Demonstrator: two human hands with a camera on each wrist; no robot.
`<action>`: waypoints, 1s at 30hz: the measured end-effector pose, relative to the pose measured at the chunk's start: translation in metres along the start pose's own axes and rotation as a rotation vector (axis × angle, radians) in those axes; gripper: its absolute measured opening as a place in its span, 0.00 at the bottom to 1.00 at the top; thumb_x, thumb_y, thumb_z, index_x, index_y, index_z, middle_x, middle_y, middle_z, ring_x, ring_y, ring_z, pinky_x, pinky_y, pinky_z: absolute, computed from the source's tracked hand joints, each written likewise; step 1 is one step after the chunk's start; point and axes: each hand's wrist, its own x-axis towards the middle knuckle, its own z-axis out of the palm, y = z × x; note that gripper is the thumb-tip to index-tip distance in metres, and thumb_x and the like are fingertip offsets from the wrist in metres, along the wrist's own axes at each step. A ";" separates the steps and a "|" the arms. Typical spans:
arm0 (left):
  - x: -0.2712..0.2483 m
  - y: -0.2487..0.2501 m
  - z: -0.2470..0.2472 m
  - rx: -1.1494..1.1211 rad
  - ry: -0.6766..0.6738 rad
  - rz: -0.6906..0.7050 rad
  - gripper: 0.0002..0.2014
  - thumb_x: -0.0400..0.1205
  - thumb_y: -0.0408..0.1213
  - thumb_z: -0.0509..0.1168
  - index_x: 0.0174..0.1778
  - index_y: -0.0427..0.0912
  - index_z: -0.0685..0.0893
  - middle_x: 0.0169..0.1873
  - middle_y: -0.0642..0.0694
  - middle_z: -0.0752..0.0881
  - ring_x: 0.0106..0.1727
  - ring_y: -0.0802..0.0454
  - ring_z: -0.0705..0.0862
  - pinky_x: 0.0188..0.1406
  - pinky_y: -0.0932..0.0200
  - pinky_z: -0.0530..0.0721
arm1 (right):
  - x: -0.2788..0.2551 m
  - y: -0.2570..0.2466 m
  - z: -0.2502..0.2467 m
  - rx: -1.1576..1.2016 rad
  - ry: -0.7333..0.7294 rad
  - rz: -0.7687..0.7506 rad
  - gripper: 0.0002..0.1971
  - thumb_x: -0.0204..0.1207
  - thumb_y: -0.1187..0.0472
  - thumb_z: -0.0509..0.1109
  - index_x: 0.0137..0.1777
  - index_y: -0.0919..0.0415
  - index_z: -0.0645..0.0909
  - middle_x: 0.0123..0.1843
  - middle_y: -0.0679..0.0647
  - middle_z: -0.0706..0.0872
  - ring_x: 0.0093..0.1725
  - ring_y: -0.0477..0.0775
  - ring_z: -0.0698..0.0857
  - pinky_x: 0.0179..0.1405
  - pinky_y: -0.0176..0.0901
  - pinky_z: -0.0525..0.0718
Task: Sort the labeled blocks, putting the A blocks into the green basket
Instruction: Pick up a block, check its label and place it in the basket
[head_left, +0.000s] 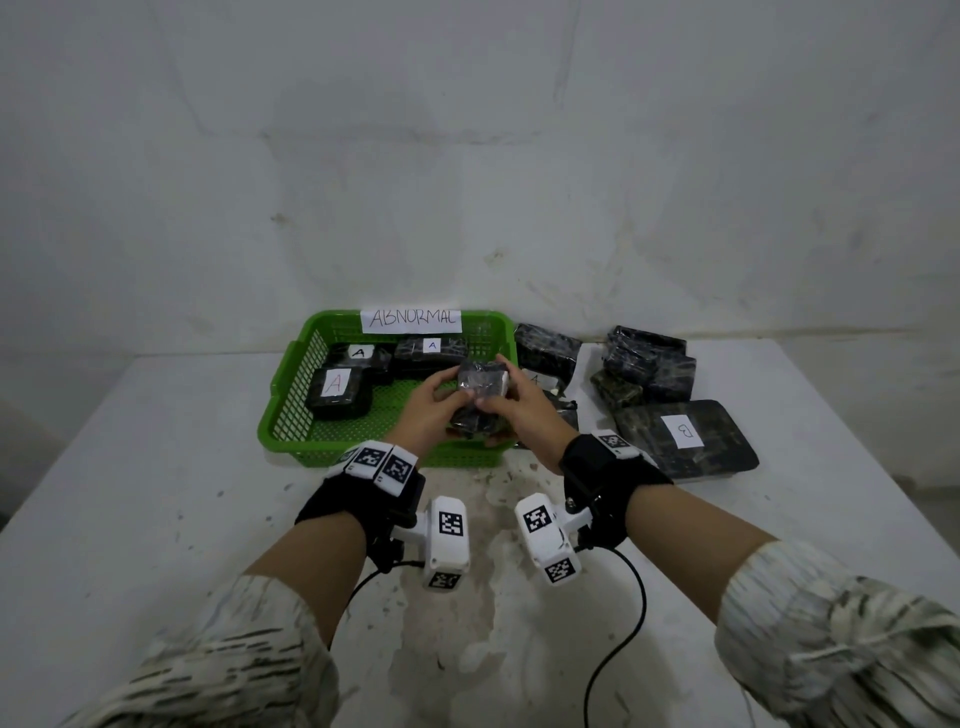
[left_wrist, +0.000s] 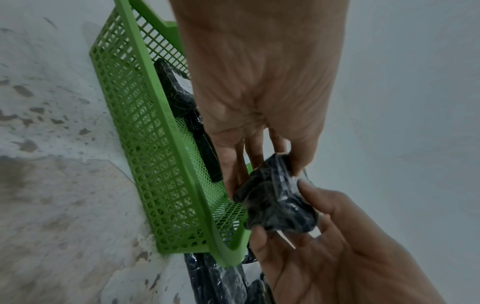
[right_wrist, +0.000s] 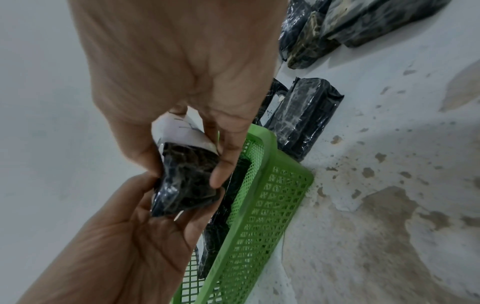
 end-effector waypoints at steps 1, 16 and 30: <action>0.000 0.000 -0.001 -0.010 -0.001 -0.005 0.22 0.82 0.25 0.61 0.73 0.38 0.71 0.63 0.30 0.81 0.41 0.51 0.84 0.30 0.66 0.86 | -0.001 0.000 -0.001 -0.008 -0.022 -0.001 0.40 0.79 0.69 0.68 0.85 0.50 0.51 0.72 0.58 0.75 0.52 0.52 0.86 0.35 0.43 0.88; 0.015 -0.005 -0.011 0.271 0.136 0.100 0.14 0.84 0.34 0.57 0.64 0.45 0.80 0.66 0.36 0.74 0.53 0.45 0.80 0.59 0.47 0.81 | -0.007 -0.010 0.006 -0.046 0.064 -0.083 0.24 0.89 0.54 0.50 0.84 0.54 0.57 0.85 0.52 0.59 0.84 0.53 0.59 0.80 0.46 0.60; 0.003 0.003 -0.008 0.093 -0.001 0.045 0.19 0.85 0.38 0.57 0.74 0.50 0.72 0.62 0.46 0.78 0.59 0.49 0.78 0.48 0.54 0.79 | 0.003 -0.009 0.011 -0.151 0.222 -0.113 0.26 0.84 0.52 0.64 0.79 0.56 0.64 0.62 0.56 0.77 0.61 0.52 0.78 0.60 0.41 0.75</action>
